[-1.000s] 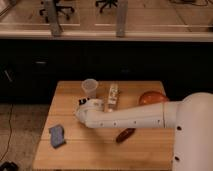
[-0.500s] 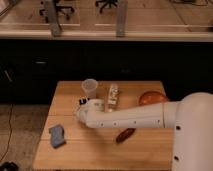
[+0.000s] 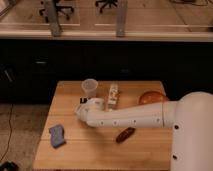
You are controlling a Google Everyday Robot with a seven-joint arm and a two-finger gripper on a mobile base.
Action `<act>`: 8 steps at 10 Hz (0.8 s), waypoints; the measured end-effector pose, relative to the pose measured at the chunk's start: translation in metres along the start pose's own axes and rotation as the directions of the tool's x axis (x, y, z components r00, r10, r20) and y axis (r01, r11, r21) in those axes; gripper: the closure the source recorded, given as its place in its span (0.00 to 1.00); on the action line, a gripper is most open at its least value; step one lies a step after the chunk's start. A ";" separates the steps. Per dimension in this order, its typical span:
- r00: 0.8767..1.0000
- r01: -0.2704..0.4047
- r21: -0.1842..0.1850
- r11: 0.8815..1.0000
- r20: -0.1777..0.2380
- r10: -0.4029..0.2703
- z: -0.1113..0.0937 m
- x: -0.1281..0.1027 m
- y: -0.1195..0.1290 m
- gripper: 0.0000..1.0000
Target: Knock the eraser over
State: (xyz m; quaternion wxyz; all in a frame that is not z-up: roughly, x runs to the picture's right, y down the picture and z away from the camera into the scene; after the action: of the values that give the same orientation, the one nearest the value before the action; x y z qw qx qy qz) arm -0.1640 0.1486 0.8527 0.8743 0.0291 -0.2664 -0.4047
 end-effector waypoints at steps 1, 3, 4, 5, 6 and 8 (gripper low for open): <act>1.000 0.005 0.002 1.000 -0.003 -0.005 0.000 0.001 0.000 0.87; 1.000 0.018 0.005 1.000 -0.008 -0.018 0.002 0.003 -0.001 0.86; 1.000 0.021 0.007 1.000 -0.008 -0.021 0.003 0.003 -0.002 0.85; 1.000 0.025 0.009 1.000 -0.009 -0.025 0.003 0.004 -0.003 0.84; 1.000 0.030 0.011 0.999 -0.010 -0.030 0.003 0.004 -0.002 0.84; 0.999 0.038 0.016 0.999 -0.014 -0.038 0.005 0.006 -0.004 0.84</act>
State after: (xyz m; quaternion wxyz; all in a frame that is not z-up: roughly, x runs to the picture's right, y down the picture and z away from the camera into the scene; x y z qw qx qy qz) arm -0.1657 0.1429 0.8583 0.8679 0.0440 -0.2631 -0.4190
